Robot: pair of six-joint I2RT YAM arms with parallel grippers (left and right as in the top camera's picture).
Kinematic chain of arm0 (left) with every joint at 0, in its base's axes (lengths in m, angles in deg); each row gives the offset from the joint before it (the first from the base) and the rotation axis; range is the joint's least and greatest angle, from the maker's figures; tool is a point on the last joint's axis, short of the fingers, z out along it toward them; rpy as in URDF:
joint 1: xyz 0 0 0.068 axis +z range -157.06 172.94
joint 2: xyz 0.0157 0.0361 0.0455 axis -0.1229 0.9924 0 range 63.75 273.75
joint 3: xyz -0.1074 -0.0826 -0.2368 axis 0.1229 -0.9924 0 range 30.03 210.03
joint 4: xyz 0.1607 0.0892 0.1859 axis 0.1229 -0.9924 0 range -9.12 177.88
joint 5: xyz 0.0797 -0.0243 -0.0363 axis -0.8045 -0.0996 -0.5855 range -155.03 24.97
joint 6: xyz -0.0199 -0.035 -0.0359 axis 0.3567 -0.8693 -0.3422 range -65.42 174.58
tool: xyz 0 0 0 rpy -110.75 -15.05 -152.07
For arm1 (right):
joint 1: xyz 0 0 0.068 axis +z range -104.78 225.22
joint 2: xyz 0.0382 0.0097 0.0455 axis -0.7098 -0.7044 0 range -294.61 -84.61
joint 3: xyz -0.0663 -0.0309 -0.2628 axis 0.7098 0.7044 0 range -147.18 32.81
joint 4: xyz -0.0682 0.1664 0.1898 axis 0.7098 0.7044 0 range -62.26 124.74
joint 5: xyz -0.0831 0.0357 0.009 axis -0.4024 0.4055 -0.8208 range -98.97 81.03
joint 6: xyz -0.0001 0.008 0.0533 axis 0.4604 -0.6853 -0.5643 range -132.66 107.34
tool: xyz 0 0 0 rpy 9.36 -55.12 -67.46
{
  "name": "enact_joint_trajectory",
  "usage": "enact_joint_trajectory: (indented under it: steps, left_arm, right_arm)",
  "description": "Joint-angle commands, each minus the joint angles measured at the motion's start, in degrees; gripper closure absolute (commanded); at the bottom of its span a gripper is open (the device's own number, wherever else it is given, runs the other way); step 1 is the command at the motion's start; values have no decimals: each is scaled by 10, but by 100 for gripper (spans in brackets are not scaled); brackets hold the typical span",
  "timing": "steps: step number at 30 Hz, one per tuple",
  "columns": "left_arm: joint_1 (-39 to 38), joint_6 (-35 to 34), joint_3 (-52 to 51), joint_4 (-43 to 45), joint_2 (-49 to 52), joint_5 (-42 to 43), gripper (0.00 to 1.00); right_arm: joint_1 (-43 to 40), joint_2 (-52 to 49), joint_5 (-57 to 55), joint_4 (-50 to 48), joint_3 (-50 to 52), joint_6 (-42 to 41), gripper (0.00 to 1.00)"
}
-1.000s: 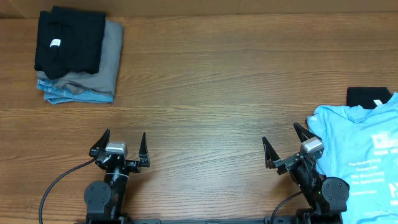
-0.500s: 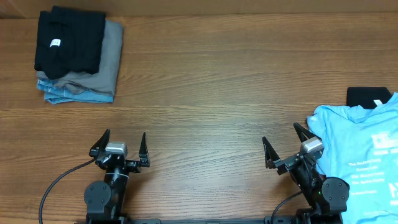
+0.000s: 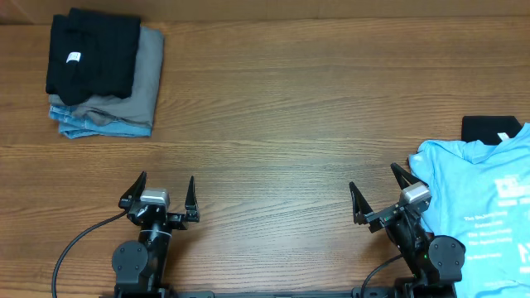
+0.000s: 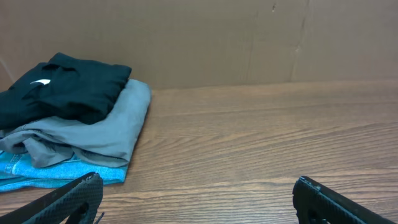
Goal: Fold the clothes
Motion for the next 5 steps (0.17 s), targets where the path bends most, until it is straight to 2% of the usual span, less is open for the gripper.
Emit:
enact_joint_trajectory:
  steps: [1,5]
  left_arm:
    - [3,-2,-5,4,-7,4,0]
    - [3,-2,-5,4,-7,4,0]
  right_arm:
    - [0,5,3,-1,6,0,0]
    - [0,5,3,-1,6,0,0]
